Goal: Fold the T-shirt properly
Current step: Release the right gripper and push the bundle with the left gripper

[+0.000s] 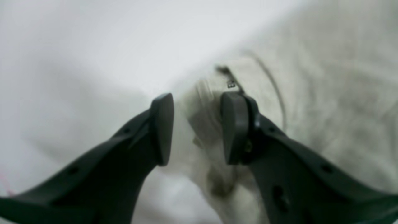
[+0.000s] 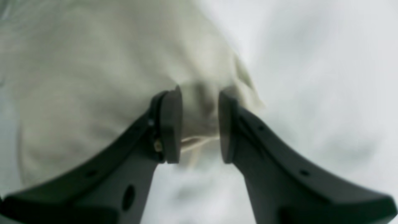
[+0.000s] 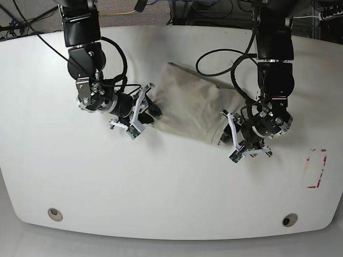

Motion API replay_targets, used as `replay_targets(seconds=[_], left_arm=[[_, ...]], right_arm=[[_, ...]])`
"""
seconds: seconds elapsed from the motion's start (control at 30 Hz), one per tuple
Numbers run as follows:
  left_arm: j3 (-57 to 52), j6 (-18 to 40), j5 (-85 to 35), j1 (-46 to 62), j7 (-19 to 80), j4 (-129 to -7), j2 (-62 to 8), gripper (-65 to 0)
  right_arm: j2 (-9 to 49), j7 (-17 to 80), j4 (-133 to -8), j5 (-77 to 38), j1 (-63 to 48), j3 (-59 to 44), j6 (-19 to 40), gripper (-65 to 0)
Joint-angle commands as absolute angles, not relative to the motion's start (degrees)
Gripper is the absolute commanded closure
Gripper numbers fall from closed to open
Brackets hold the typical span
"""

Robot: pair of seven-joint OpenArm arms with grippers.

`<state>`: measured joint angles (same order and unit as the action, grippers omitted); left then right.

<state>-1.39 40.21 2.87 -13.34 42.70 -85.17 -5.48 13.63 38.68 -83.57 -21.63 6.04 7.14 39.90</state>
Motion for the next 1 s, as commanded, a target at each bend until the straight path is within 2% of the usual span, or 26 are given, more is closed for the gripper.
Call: replay_targets(seconds=[0.0,0.17,0.37,0.67,0.8,0.97], left_arm=[[-1.54,40.00,2.33,-14.46,41.80,-91.21,-5.58,-23.7],[-1.19,40.00,2.33,-10.15,41.80,-101.41,-4.88,-23.7],[-1.19,40.00,2.33,-2.42,41.80,-107.12,-0.66,-23.7],[1.80,40.00,2.59,5.41,41.54,-105.45,0.66,-23.7],[1.10,40.00,2.59,5.58,41.54,-101.67,0.22,-23.7],[-3.03,40.00,2.68,4.09,41.19,-96.75,-3.12,-23.7]], right_arm=[[13.93,40.40,-89.36,-22.64,7.52,6.73,40.00,-18.1],[13.76,45.14,-96.22,-22.73,7.43,6.73,40.00,-18.1],[13.32,45.14,-95.43,-22.37,7.78,6.81,40.00,-18.1],[11.38,41.80,-83.65,-22.11,11.56,6.81,40.00,-18.1],[11.47,37.58,-78.55,-22.11,11.91,6.99,40.00,-18.1],[11.91,36.79,-77.85,-22.11,10.15,6.99,40.00,-18.1]])
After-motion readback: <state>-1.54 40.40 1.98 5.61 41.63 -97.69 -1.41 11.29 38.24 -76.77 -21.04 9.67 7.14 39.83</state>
